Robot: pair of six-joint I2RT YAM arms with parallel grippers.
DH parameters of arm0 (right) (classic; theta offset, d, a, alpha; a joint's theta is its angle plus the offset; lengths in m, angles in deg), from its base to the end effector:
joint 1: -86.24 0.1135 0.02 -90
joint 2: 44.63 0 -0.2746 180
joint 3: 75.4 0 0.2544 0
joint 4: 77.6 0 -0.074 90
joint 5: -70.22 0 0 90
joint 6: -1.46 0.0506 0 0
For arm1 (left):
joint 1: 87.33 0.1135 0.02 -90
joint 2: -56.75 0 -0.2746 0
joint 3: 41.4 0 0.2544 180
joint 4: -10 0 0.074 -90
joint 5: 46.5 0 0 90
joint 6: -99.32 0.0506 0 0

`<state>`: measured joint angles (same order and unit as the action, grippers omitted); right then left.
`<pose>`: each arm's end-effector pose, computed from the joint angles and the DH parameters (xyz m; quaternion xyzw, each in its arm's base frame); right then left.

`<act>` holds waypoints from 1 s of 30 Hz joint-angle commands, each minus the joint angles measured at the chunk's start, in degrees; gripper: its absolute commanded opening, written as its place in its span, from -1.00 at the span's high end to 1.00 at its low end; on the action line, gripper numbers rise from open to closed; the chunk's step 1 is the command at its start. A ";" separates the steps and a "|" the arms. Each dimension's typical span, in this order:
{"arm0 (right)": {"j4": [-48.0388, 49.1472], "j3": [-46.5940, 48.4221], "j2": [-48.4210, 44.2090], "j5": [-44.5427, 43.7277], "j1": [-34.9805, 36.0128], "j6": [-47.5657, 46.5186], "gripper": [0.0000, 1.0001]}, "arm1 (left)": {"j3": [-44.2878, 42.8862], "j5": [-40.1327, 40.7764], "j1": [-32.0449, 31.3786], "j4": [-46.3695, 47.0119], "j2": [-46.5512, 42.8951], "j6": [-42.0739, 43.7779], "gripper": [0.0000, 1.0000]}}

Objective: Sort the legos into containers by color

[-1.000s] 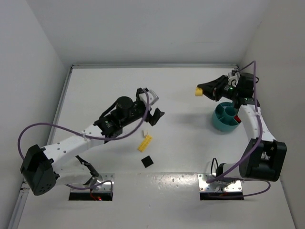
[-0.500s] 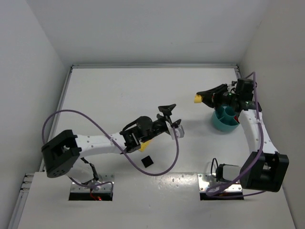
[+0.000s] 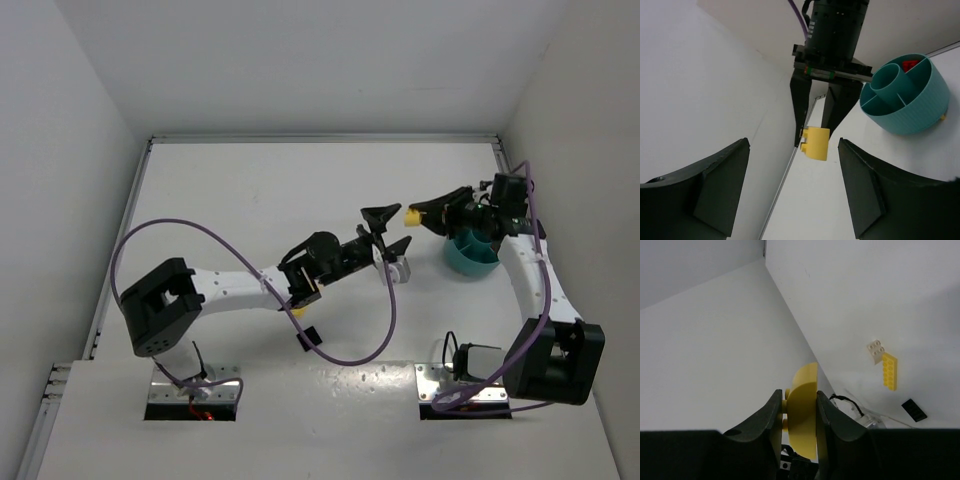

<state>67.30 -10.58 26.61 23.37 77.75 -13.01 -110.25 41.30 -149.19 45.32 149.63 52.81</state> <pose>0.2697 -0.0053 0.2715 0.4553 0.7311 0.4904 0.1331 0.1814 -0.3433 0.3085 0.5132 0.3726 -0.1354 0.7612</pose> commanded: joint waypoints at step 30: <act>2.82 3.67 1.00 2.28 3.13 -2.40 1.00 | -7.38 -1.67 2.63 0.43 6.26 2.83 -0.18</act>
<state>68.96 -6.97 27.64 25.21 80.48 -14.56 -115.43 39.90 -147.79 43.27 156.36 54.97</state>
